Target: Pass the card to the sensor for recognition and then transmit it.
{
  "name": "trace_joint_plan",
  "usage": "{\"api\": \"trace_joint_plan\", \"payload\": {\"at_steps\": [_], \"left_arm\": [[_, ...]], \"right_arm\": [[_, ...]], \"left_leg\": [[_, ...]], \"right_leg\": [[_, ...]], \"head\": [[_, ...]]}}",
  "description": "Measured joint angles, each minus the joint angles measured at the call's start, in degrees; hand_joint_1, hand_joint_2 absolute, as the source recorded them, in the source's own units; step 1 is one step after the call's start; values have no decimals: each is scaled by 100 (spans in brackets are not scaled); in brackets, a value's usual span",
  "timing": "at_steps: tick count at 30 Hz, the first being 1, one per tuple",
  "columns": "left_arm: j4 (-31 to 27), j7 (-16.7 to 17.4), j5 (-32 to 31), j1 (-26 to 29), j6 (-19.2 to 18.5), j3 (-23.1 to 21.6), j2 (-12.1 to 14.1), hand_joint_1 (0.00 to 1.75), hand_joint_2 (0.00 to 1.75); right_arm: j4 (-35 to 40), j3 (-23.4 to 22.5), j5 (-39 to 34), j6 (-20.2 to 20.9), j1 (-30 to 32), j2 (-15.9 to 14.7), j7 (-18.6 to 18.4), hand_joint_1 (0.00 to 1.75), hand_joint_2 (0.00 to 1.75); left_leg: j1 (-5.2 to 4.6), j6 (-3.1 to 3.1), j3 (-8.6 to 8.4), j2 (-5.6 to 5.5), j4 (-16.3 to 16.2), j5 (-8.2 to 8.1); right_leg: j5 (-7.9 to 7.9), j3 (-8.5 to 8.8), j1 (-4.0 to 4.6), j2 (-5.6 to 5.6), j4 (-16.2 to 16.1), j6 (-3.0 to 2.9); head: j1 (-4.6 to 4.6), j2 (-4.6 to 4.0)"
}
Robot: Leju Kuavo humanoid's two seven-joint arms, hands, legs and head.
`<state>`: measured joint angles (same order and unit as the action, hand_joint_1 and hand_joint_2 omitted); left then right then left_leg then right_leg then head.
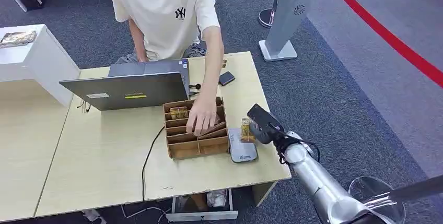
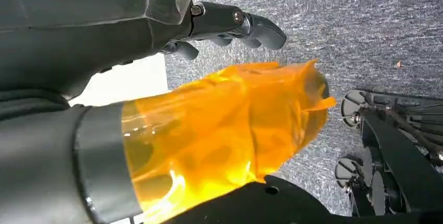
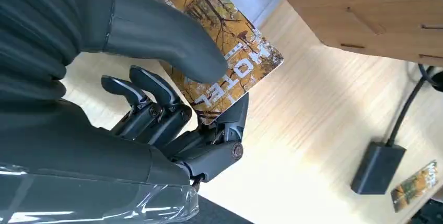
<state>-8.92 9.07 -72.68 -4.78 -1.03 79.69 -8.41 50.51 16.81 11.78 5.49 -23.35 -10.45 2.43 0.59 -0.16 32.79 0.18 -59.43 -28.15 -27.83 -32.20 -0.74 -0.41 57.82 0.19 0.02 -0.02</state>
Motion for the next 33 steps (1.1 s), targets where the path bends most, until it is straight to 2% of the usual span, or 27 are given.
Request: {"api": "trace_joint_plan", "payload": {"at_steps": [18,19,33], "left_arm": [[0,7,15,4,-2,7,0,0,0],[0,9,15,4,-2,7,-2,0,175],[0,24,15,5,-17,7,-7,0,175]], "right_arm": [[-199,177,-83,120,-10,-29,-109,175,175],[-206,183,-87,127,-10,-24,-109,175,175],[-227,444,-101,129,-18,103,-166,175,175]], "left_leg": [[0,0,0,0,0,0],[0,0,0,0,0,0],[0,3,-4,1,0,3]], "right_leg": [[0,2,0,0,0,0],[0,2,0,0,0,0],[3,6,0,1,0,-2]], "head": [[0,0],[2,0],[2,0]]}}
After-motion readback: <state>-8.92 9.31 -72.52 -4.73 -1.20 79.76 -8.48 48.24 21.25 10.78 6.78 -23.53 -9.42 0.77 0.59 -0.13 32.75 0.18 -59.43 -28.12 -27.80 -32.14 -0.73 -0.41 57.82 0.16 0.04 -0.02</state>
